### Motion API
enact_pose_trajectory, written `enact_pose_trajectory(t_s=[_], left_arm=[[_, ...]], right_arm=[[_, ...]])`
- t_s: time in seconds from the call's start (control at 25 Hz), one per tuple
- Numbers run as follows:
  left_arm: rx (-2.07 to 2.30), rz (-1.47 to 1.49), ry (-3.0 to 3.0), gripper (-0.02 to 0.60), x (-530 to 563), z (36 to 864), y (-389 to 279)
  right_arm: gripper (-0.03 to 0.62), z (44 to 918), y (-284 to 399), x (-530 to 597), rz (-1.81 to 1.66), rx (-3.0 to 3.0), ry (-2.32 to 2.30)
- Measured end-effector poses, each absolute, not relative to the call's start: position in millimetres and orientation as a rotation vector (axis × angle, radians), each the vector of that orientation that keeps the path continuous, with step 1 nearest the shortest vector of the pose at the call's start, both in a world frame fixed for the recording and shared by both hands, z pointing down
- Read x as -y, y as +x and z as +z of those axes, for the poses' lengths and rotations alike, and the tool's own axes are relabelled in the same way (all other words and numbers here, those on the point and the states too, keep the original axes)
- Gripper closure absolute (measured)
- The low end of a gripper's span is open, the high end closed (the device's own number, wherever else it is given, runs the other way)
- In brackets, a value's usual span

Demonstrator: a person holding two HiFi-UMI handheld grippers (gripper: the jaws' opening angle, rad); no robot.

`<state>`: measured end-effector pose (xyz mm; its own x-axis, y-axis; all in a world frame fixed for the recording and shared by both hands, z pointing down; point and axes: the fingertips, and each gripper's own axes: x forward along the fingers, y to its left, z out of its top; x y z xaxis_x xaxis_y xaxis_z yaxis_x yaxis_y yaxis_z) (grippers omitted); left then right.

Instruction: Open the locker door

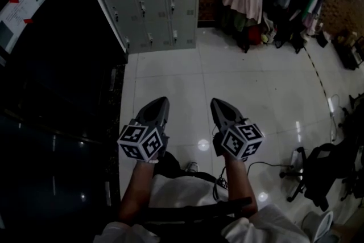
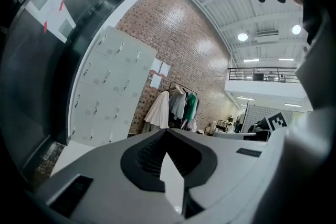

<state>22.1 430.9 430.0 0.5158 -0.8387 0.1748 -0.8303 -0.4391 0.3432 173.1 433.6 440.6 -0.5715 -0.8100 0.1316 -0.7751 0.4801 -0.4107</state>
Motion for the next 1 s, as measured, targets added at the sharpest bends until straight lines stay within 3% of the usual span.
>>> enact_pose_trajectory(t_s=[0.56, 1.0], left_arm=[[1.383, -0.103, 2.348, 0.583, -250.7, 442.3, -10.4], [1.344, -0.056, 2.384, 0.583, -80.0, 430.0, -67.0]], right_arm=[[0.589, 448.2, 147.2, -263.6, -0.639, -2.67, -1.423], [0.589, 435.1, 78.2, -86.7, -0.63, -2.641, -1.413]])
